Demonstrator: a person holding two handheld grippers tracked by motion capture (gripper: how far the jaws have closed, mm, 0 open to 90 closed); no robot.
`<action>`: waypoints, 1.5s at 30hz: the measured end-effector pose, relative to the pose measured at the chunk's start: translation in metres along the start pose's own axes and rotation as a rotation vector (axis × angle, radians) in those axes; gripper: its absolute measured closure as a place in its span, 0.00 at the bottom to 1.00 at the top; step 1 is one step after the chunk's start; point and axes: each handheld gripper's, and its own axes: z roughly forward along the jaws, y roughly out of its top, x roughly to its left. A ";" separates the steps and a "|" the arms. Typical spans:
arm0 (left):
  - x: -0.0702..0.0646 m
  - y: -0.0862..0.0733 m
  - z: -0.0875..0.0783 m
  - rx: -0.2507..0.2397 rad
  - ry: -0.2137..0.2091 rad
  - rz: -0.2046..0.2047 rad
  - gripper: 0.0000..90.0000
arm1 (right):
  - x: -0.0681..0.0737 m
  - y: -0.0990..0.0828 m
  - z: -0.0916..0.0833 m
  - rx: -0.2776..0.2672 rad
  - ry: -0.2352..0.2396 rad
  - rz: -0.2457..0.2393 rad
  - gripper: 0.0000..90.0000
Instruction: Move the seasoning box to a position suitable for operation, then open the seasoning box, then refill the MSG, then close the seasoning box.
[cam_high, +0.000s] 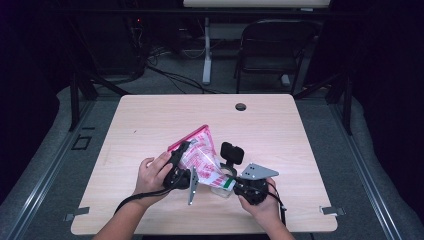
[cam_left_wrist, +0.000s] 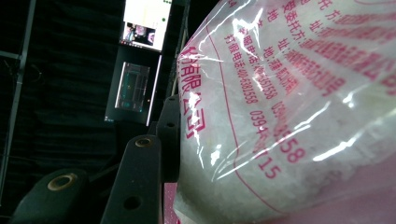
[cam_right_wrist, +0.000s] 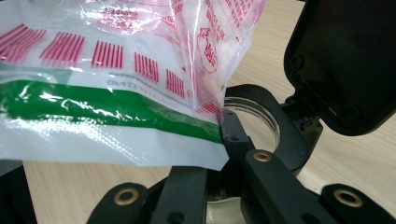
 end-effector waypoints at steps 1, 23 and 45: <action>0.000 0.000 0.000 0.001 -0.002 -0.001 0.71 | 0.000 0.000 0.000 0.001 -0.002 -0.001 0.99; 0.001 0.001 -0.001 -0.004 0.004 0.001 0.71 | 0.001 0.000 -0.001 0.001 -0.003 -0.003 0.99; 0.000 0.001 -0.002 -0.003 0.009 0.009 0.72 | 0.002 0.002 -0.003 0.048 -0.037 -0.017 0.99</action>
